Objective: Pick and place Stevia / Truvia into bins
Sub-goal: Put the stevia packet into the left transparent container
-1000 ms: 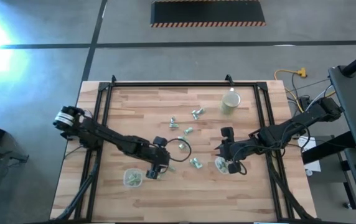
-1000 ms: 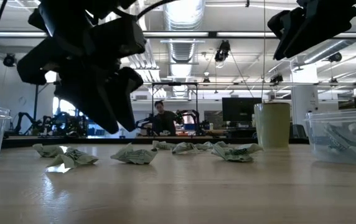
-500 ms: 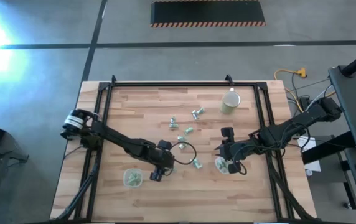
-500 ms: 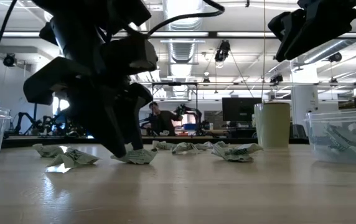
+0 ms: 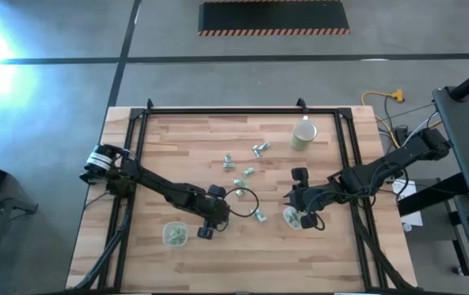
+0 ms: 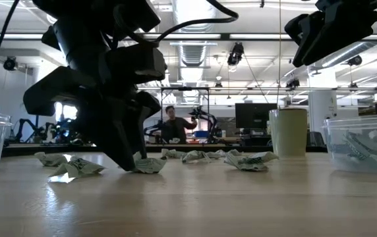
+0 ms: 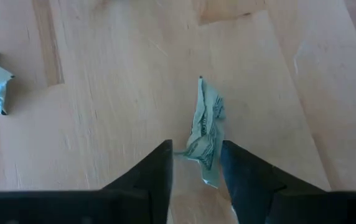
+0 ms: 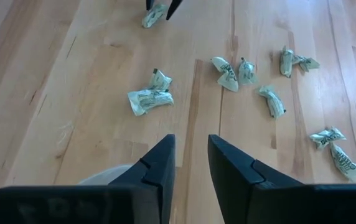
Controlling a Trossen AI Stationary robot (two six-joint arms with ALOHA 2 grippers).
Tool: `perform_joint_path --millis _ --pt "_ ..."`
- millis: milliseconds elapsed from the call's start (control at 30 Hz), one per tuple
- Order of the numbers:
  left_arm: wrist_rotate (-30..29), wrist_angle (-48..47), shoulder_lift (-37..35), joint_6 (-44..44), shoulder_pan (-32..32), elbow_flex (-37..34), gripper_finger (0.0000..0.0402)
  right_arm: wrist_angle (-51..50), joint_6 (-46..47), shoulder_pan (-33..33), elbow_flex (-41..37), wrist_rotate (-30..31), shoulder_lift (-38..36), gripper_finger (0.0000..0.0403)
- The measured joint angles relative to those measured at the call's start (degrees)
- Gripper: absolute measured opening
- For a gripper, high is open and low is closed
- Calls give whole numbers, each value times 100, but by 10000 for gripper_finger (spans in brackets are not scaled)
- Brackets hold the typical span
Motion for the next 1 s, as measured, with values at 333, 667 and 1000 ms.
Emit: perform_joint_path --millis 333,667,1000 --pt "-1 -46 -33 159 0 19 18 -9 -2 0 0 2 0 77" --pt "-587 -645 -868 104 1 28 6 -25 -2 0 0 2 0 74" --pt "-257 -2294 -2230 -1358 -375 4 6 -18 -4 0 -35 7 0 77"
